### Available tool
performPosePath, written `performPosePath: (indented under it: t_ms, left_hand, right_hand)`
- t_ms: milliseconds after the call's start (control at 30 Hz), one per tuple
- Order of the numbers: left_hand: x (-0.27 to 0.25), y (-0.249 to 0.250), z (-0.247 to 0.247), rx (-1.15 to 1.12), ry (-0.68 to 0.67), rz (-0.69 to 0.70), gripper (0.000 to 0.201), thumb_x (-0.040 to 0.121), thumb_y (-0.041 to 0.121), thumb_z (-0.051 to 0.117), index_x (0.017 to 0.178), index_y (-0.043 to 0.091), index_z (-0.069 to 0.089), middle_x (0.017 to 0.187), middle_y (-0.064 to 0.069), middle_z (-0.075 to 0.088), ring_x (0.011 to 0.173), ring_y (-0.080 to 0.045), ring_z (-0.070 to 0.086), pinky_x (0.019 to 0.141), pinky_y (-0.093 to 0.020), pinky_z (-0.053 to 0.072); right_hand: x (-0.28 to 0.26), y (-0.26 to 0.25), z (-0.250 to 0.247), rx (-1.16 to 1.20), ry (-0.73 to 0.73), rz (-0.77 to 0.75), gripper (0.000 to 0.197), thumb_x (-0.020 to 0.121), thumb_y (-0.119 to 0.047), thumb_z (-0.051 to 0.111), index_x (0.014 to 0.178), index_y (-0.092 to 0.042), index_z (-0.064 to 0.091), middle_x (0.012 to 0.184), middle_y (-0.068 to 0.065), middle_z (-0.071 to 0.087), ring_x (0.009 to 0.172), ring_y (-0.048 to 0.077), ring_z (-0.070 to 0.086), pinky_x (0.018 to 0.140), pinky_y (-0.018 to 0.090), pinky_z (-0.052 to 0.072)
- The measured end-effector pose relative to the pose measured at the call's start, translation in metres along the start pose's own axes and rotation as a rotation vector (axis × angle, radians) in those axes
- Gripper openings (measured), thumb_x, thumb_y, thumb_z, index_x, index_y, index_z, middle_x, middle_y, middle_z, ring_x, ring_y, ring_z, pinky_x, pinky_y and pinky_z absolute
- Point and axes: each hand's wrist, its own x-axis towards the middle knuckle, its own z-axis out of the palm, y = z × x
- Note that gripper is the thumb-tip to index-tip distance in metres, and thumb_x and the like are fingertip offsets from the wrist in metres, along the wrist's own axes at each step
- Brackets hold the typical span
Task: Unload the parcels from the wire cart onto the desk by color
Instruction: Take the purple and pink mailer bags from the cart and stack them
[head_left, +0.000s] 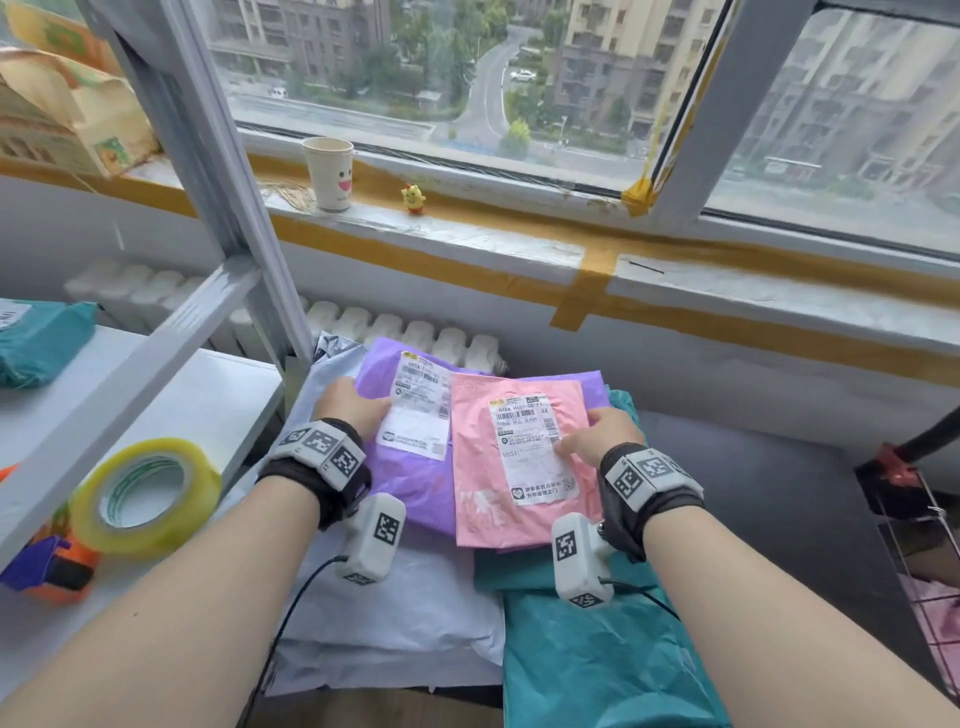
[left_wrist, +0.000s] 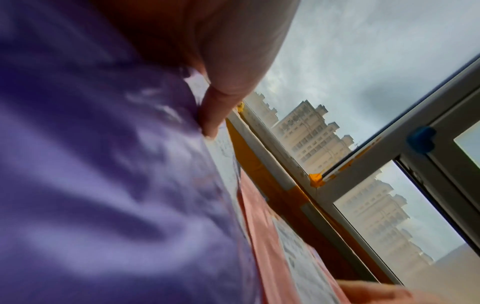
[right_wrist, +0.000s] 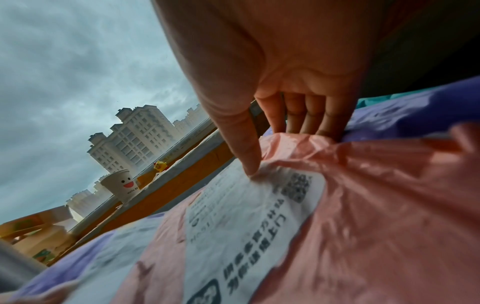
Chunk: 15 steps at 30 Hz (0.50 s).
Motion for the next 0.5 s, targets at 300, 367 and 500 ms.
performPosePath:
  t_ms: [300, 367, 500]
  left_hand:
    - [0.013, -0.033, -0.04, 0.047, 0.09, -0.061, 0.042, 0.088, 0.02, 0.061, 0.121, -0.004, 0.051, 0.124, -0.025, 0.056, 0.113, -0.04, 0.053, 0.093, -0.038, 0.04]
    - [0.011, -0.032, -0.037, 0.036, 0.133, -0.062, 0.05, 0.086, 0.022, 0.063, 0.128, 0.001, 0.045, 0.13, -0.023, 0.052, 0.119, -0.038, 0.049, 0.098, -0.039, 0.038]
    - [-0.009, -0.021, -0.021, 0.271, 0.338, 0.237, 0.073, 0.082, 0.03, 0.064, 0.145, 0.02, 0.027, 0.149, -0.013, 0.027, 0.138, -0.03, 0.024, 0.112, -0.043, 0.023]
  right_hand:
    - [0.01, -0.007, 0.001, 0.038, 0.053, 0.109, 0.038, 0.075, -0.026, 0.076, 0.108, -0.01, 0.066, 0.113, 0.008, 0.065, 0.106, 0.026, 0.06, 0.09, 0.029, 0.048]
    - [0.011, -0.01, 0.003, -0.011, 0.107, 0.115, 0.039, 0.079, -0.029, 0.07, 0.113, -0.01, 0.064, 0.124, 0.01, 0.058, 0.115, 0.028, 0.053, 0.096, 0.031, 0.043]
    - [0.009, -0.014, 0.006, -0.06, 0.199, 0.083, 0.032, 0.087, -0.026, 0.055, 0.112, -0.011, 0.066, 0.132, 0.015, 0.049, 0.121, 0.032, 0.045, 0.103, 0.035, 0.038]
